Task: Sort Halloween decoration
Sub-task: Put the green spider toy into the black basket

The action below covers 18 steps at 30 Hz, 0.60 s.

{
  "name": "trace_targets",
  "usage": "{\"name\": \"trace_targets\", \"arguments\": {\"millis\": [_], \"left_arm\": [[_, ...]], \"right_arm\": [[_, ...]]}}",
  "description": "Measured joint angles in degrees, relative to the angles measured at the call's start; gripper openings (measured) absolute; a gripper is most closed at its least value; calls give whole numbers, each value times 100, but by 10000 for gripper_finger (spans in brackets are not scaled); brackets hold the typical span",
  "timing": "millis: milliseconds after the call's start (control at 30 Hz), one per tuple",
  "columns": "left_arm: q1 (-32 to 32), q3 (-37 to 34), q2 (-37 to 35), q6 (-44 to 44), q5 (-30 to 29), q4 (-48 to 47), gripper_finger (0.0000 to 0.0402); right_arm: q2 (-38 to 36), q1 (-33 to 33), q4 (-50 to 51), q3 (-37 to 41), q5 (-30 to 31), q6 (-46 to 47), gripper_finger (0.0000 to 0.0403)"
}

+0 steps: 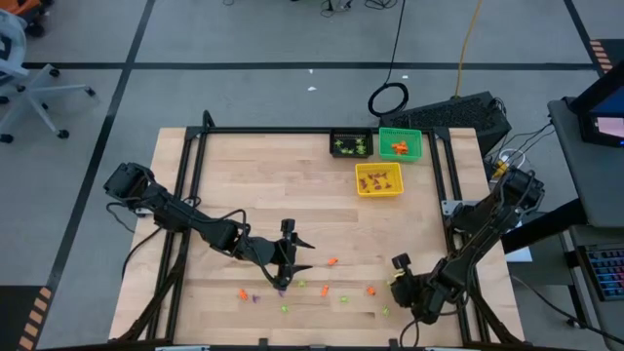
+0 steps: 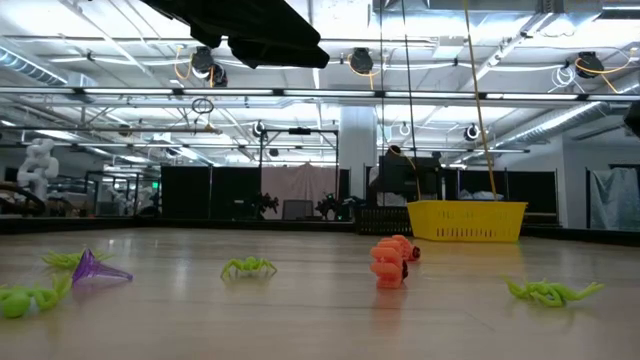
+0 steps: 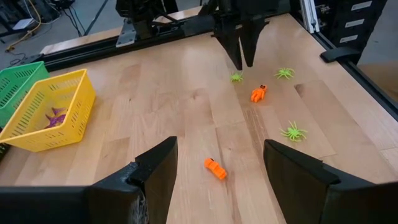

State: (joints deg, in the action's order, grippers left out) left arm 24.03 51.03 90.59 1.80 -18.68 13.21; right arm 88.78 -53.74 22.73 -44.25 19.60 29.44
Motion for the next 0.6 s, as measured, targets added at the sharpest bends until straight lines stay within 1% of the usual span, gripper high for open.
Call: {"name": "trace_targets", "arguments": {"millis": [200, 367, 467, 600], "left_arm": [[0, 0, 0, 1, 0, 2, 238], [0, 0, 0, 1, 0, 0, 238], [0, 0, 0, 1, 0, 0, 238], [0, 0, 0, 1, 0, 0, 238]], "right_arm": [[245, 0, -59, -1, 139, -87, 75], [299, 9, -45, -13, 174, -143, 73], [303, 20, -32, -13, 281, -138, 52], [308, 78, -26, -11, 314, -120, 10]]}}
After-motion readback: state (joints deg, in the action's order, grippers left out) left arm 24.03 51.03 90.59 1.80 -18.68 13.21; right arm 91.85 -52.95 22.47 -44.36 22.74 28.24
